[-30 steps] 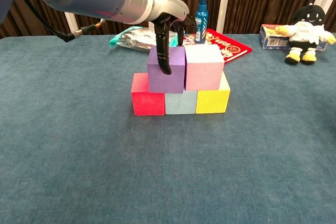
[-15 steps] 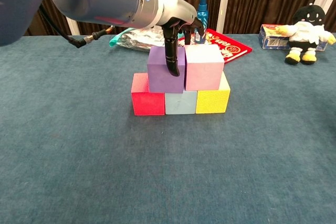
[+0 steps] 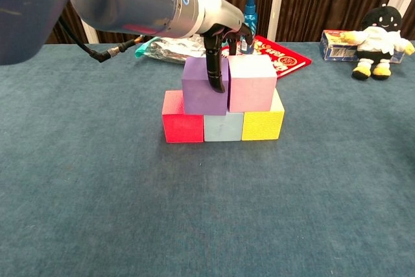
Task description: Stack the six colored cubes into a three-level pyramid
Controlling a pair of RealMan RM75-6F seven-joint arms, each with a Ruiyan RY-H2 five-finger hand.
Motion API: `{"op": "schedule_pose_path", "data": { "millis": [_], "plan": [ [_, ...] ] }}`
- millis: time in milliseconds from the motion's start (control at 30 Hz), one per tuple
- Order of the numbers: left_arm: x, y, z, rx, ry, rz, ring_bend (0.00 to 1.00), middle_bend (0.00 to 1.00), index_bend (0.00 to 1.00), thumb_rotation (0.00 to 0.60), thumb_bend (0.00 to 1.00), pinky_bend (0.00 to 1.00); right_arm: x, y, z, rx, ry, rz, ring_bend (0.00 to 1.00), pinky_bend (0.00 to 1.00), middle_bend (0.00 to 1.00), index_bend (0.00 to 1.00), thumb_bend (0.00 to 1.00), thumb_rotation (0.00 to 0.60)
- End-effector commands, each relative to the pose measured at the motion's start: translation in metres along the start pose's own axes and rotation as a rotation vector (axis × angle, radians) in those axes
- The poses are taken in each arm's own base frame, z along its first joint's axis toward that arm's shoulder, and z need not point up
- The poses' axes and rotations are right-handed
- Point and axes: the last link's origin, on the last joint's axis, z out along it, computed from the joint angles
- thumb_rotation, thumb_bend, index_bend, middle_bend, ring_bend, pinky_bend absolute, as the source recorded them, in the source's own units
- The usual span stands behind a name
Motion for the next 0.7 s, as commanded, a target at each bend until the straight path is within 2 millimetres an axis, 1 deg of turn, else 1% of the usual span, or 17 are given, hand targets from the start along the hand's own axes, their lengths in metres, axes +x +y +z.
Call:
{"op": "schedule_pose_path", "data": {
  "millis": [33,700],
  "plan": [
    [0.0001,-0.0001,0.0002,0.001,0.001,-0.002,0.08,0.17,0.0,0.6,0.27,0.14,-0.0001,0.0,-0.0002,0.0,-0.001,-0.001,0.0,0.0,0.0,0.0,0.33,0.6],
    [0.001,0.001,0.0009,0.005,0.008,-0.007,0.08,0.17,0.0,0.6,0.27,0.14,0.0001,0.0002,-0.0008,0.001,-0.002,0.0,0.0,0.0,0.0,0.0,0.33,0.6]
  ]
}}
